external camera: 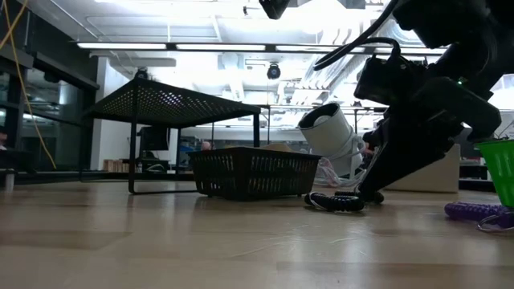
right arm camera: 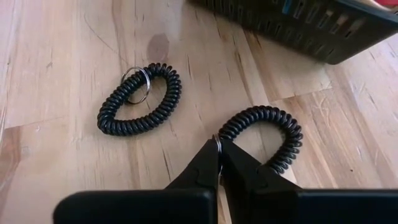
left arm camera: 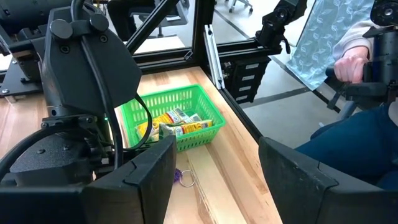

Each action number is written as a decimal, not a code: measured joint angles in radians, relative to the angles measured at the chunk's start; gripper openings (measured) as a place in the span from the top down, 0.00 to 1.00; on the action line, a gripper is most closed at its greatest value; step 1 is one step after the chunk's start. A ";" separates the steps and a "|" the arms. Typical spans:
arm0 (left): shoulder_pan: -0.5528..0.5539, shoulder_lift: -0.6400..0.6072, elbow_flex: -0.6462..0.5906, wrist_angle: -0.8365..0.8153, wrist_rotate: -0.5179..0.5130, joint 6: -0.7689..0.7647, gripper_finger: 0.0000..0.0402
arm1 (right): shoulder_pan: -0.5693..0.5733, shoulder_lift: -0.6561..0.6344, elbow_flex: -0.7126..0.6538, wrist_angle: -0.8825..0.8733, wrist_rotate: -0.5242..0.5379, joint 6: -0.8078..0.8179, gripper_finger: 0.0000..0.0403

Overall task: Pick & Place Office Desk Supplies
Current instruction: Put the right black spring keychain into the white bin

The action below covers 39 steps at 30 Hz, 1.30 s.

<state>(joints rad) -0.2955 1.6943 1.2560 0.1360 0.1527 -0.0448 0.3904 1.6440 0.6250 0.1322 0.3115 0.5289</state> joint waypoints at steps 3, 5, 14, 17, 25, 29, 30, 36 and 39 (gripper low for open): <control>0.000 0.000 0.000 0.000 0.000 0.000 0.45 | 0.000 0.000 0.000 0.000 0.000 0.000 0.99; 0.000 0.000 0.000 0.000 0.000 0.000 0.45 | 0.000 0.000 0.000 0.000 0.000 0.000 0.99; 0.000 0.000 0.000 0.000 0.000 0.000 0.45 | 0.002 -0.061 -0.001 -0.016 0.009 -0.016 0.99; 0.000 0.000 0.000 0.000 0.000 0.000 0.45 | 0.002 -0.104 -0.001 -0.032 0.019 -0.027 0.99; 0.000 0.000 0.000 0.000 0.000 0.000 0.45 | 0.023 -0.237 -0.001 -0.120 0.071 -0.030 0.99; 0.000 0.000 0.000 0.000 0.000 0.000 0.45 | 0.052 -0.284 -0.001 -0.146 0.120 -0.030 0.99; 0.000 0.000 0.000 0.000 0.000 0.000 0.45 | 0.058 -0.287 0.000 -0.142 0.129 -0.030 0.99; 0.000 0.000 0.000 0.000 0.000 0.000 0.45 | 0.082 -0.285 0.000 -0.156 0.160 -0.008 0.99; 0.000 0.000 0.000 0.000 0.000 0.000 0.45 | 0.081 -0.285 -0.001 -0.196 0.205 0.005 0.99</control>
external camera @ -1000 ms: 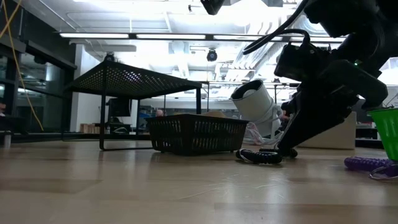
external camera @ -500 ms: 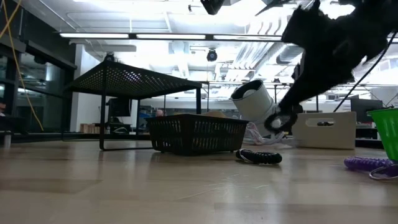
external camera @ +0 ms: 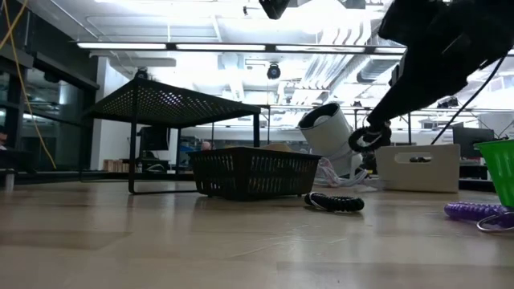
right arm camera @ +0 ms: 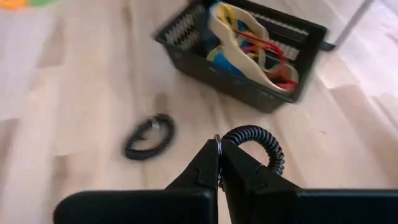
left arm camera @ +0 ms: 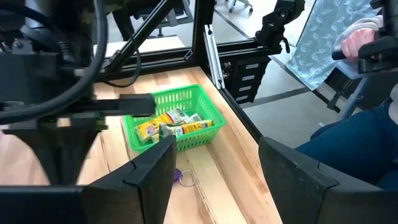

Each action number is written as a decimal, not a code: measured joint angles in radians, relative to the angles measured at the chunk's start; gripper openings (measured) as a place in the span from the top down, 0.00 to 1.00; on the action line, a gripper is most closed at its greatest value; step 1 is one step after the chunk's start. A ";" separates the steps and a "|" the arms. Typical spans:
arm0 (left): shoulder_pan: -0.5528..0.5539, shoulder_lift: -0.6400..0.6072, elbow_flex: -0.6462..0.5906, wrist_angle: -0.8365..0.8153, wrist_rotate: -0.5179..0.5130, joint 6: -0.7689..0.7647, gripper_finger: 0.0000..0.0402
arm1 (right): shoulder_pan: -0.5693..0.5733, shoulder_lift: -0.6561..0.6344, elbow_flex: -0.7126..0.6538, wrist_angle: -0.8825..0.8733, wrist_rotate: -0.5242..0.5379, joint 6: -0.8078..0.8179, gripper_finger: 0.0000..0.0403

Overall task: Pick & Place Office Desk Supplies
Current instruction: Put the right black spring keychain into the white bin

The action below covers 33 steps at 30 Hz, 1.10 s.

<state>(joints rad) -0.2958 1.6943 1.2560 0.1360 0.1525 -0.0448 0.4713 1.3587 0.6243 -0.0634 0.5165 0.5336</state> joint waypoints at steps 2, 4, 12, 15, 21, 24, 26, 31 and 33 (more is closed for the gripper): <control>0.000 0.000 0.000 0.000 0.000 0.000 0.45 | 0.000 -0.021 0.000 -0.030 0.038 0.002 0.99; 0.000 0.000 0.000 0.000 0.000 0.000 0.45 | -0.005 -0.053 0.000 -0.070 0.075 0.017 0.99; 0.000 0.000 0.000 0.000 0.000 0.000 0.45 | -0.056 -0.213 0.000 -0.311 0.205 0.123 0.99; 0.000 0.000 0.000 0.000 0.000 0.000 0.45 | -0.079 -0.262 0.000 -0.387 0.217 0.146 0.99; 0.000 0.000 0.000 0.000 0.000 0.000 0.45 | -0.169 -0.357 0.000 -0.524 0.215 0.163 0.99; 0.000 0.000 0.000 0.000 0.000 0.000 0.45 | -0.224 -0.397 0.001 -0.574 0.211 0.182 0.99; 0.000 0.000 0.000 0.000 0.000 0.000 0.45 | -0.264 -0.427 0.000 -0.627 0.206 0.197 0.99; 0.000 0.000 0.000 0.000 0.000 0.000 0.45 | -0.381 -0.481 0.000 -0.710 0.171 0.225 0.99; 0.000 0.000 0.000 0.000 0.000 0.000 0.45 | -0.432 -0.495 0.000 -0.722 0.147 0.225 0.99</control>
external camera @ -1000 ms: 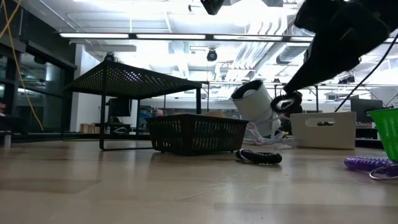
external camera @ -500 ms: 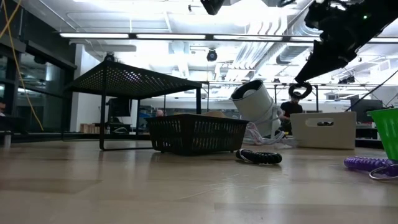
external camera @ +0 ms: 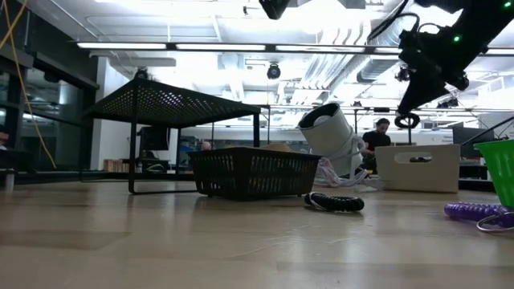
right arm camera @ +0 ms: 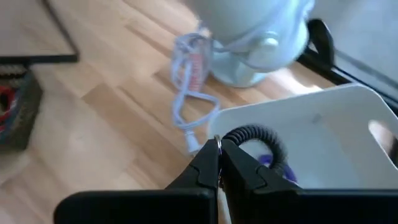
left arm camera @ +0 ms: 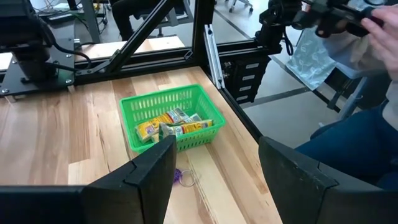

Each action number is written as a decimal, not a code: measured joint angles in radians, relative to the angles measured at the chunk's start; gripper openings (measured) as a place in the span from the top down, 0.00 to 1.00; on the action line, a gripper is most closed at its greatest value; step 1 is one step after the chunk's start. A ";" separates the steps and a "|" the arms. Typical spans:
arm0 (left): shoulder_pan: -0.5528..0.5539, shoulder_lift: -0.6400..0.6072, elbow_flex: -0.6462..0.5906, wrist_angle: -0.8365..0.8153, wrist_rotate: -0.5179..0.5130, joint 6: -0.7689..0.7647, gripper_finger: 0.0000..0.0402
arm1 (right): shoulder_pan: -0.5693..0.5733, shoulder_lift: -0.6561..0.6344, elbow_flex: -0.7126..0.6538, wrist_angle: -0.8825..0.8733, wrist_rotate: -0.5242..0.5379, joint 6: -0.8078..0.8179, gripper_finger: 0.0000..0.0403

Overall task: Pick & Place Office Desk Supplies
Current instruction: Put the right black spring keychain into the white bin

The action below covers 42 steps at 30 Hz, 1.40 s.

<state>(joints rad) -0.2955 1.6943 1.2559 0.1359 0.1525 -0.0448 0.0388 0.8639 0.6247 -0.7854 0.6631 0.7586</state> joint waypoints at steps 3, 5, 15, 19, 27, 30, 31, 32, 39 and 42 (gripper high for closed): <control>0.000 0.000 0.000 0.001 0.000 0.000 0.45 | -0.071 -0.012 0.000 -0.016 -0.039 -0.024 0.99; 0.000 0.000 0.000 0.000 0.000 0.000 0.45 | -0.109 -0.016 0.000 -0.015 -0.068 -0.052 0.99; 0.000 0.000 0.000 0.000 0.000 0.000 0.45 | -0.211 -0.004 -0.049 0.006 -0.189 -0.100 0.99; 0.000 0.000 0.000 0.000 0.000 0.000 0.45 | -0.231 0.010 -0.105 0.038 -0.200 -0.098 0.99; 0.000 0.000 0.000 0.000 0.000 0.000 0.45 | -0.287 0.011 -0.154 0.064 -0.226 -0.098 0.99; 0.000 0.000 0.000 0.000 0.000 0.000 0.45 | -0.300 0.011 -0.154 0.065 -0.244 -0.099 0.99; 0.000 0.000 0.000 0.000 0.000 0.000 0.45 | -0.303 0.011 -0.154 0.065 -0.248 -0.100 0.99; 0.000 0.000 0.000 0.000 0.000 0.000 0.45 | -0.304 0.011 -0.154 0.065 -0.250 -0.100 0.99; 0.000 0.000 0.000 0.000 0.000 0.000 0.45 | -0.304 0.011 -0.154 0.065 -0.252 -0.100 0.99; 0.000 0.000 0.000 0.000 0.000 0.000 0.45 | -0.304 0.011 -0.154 0.064 -0.252 -0.100 0.99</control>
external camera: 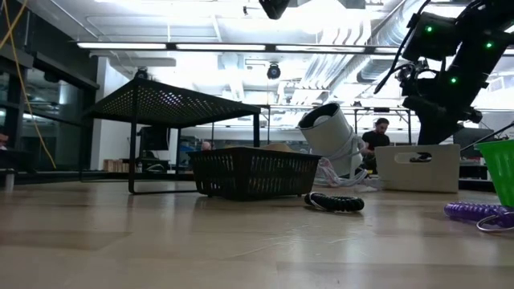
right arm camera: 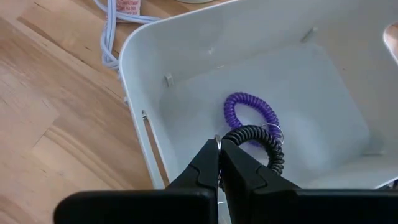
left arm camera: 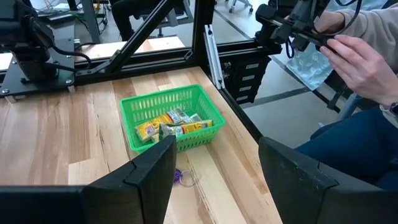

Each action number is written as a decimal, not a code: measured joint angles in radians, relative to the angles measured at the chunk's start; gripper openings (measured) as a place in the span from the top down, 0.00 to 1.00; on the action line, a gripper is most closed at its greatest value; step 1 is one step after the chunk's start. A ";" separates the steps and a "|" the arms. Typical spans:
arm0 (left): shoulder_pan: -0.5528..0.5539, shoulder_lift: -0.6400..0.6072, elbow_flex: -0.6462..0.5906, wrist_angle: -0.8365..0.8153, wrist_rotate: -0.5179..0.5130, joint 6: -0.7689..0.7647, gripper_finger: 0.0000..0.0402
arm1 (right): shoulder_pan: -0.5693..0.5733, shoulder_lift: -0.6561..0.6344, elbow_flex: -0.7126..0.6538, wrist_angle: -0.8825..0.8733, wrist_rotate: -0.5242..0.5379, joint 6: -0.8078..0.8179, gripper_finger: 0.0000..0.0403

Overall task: Pick & Place Office Desk Supplies
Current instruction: Put the right black spring keychain into the white bin, then put the black spring keychain into the white bin

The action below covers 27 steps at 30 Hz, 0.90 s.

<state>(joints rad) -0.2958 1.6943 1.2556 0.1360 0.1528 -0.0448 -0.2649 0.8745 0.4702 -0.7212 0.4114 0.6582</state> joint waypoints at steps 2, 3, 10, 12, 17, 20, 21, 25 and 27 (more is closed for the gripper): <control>0.000 0.000 0.000 0.000 0.000 0.000 0.45 | 0.000 0.000 0.000 0.000 0.000 0.000 0.98; 0.000 0.000 0.000 0.000 0.000 0.000 0.45 | 0.000 0.000 0.000 0.000 0.000 0.000 0.97; 0.000 0.000 0.000 0.000 0.000 0.000 0.45 | 0.000 0.000 0.000 0.000 0.000 0.000 0.85; 0.000 0.000 0.000 0.000 0.000 0.000 0.45 | 0.000 0.000 0.000 0.000 0.000 0.000 0.82; 0.000 0.000 0.000 0.000 0.000 0.000 0.45 | 0.000 0.000 0.000 0.000 0.000 0.000 0.79; 0.000 0.000 0.000 0.000 0.000 0.000 0.45 | 0.000 0.000 0.001 0.001 0.000 0.000 0.79; 0.000 0.000 0.000 0.000 0.000 0.000 0.45 | 0.000 0.000 0.001 0.006 0.000 0.000 0.79; 0.000 0.000 0.000 0.000 0.000 0.000 0.45 | 0.000 -0.018 0.001 0.082 0.000 -0.017 0.79; 0.000 0.000 0.000 0.000 0.000 0.000 0.45 | 0.000 -0.043 0.001 0.138 -0.004 -0.056 0.80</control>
<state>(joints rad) -0.2958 1.6943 1.2556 0.1360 0.1524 -0.0448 -0.2648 0.8311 0.4709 -0.5827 0.4079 0.6023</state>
